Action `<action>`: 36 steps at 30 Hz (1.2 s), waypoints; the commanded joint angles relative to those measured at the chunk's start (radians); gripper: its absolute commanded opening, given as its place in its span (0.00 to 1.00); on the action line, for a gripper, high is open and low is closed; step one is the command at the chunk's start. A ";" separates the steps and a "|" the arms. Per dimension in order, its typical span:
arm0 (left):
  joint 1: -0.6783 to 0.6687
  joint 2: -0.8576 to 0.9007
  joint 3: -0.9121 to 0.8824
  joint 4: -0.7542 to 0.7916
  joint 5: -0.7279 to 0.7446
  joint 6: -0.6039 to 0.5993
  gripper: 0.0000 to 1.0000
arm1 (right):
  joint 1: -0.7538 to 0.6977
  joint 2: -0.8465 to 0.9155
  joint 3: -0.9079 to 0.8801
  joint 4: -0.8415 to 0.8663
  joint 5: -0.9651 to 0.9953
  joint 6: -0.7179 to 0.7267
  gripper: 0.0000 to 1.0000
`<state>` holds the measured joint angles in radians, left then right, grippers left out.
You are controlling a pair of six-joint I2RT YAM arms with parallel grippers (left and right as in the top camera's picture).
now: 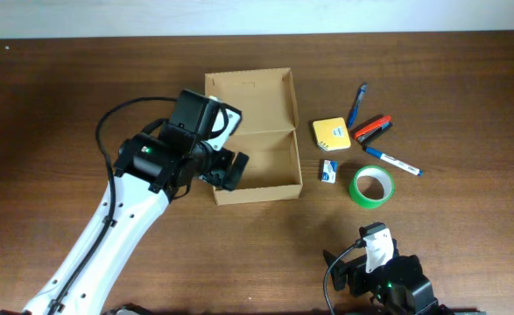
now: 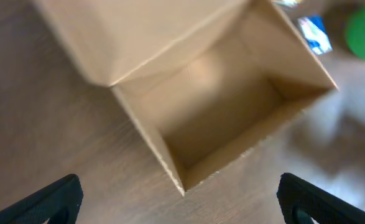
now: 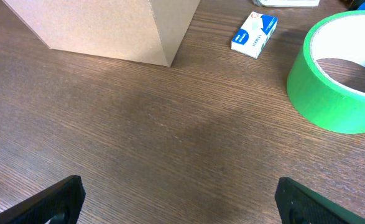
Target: Pack container
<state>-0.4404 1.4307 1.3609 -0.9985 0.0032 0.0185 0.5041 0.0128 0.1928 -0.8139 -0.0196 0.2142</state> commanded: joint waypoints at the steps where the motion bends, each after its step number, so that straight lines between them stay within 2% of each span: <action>1: 0.035 -0.004 -0.040 0.003 -0.098 -0.243 1.00 | 0.009 -0.010 -0.007 0.003 -0.002 0.011 0.99; 3: 0.071 -0.004 -0.082 0.021 -0.091 -0.305 1.00 | 0.009 -0.010 -0.007 0.003 -0.002 0.011 0.99; 8: 0.120 -0.004 -0.198 0.146 0.010 -0.318 1.00 | 0.009 -0.010 -0.007 0.003 -0.002 0.011 0.99; 22: 0.107 0.007 -0.413 0.375 0.007 -0.317 1.00 | 0.009 -0.010 -0.007 0.003 -0.002 0.011 0.99; 29: 0.107 0.010 -0.419 0.386 -0.090 -0.266 1.00 | 0.009 -0.010 -0.007 0.003 -0.002 0.011 0.99; 36: 0.107 0.018 -0.419 0.386 -0.098 -0.256 1.00 | 0.009 -0.010 -0.007 0.003 -0.002 0.011 0.99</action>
<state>-0.3317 1.4345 0.9501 -0.6159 -0.0719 -0.2573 0.5041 0.0120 0.1932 -0.8139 -0.0196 0.2146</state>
